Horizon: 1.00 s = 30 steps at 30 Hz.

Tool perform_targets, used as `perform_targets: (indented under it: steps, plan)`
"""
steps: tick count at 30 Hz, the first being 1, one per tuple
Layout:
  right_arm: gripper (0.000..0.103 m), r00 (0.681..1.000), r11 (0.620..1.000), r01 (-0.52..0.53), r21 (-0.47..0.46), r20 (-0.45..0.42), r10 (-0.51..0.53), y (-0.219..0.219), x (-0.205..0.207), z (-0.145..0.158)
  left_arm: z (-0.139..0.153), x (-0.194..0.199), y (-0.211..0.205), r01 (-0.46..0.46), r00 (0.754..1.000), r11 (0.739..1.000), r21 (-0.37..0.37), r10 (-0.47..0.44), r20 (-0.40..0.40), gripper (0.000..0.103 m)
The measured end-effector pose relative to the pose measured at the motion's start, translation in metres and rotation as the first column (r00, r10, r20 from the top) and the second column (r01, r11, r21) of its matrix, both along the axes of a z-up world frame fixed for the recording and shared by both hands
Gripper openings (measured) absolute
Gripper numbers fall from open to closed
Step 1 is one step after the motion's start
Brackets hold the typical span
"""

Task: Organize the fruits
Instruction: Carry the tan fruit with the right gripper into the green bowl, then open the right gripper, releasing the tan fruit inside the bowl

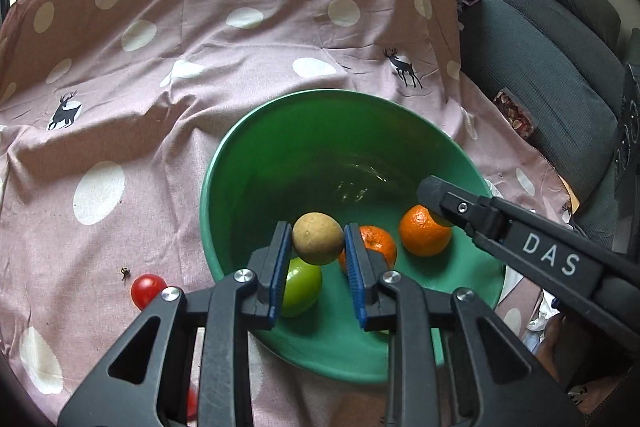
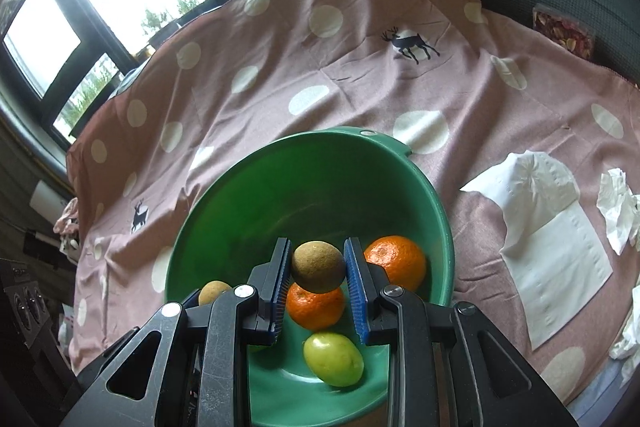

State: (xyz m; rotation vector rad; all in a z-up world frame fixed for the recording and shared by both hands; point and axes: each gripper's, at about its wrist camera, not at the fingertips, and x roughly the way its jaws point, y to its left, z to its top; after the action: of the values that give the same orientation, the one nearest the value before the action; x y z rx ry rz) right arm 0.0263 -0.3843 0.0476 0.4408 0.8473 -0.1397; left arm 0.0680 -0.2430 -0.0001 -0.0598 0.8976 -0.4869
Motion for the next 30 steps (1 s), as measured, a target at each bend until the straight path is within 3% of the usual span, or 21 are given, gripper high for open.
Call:
perform_targets:
  steps: [4,21,30]
  plan:
    - [0.028,1.000,1.000,0.000,0.001,-0.018,0.000,0.000,0.003,-0.005,-0.006,0.002,-0.005,0.019,1.000,1.000,0.001,-0.019,-0.015,0.027]
    - [0.028,1.000,0.999,0.007,-0.041,-0.021,-0.008,0.002,0.003,-0.006,-0.014,0.003,-0.015,0.026,0.997,0.994,0.110,-0.034,0.068,0.026]
    - [0.028,1.000,0.999,0.007,-0.047,-0.022,-0.008,0.002,0.004,-0.006,-0.014,0.005,-0.016,0.062,0.997,0.995,0.078,-0.065,0.038,0.028]
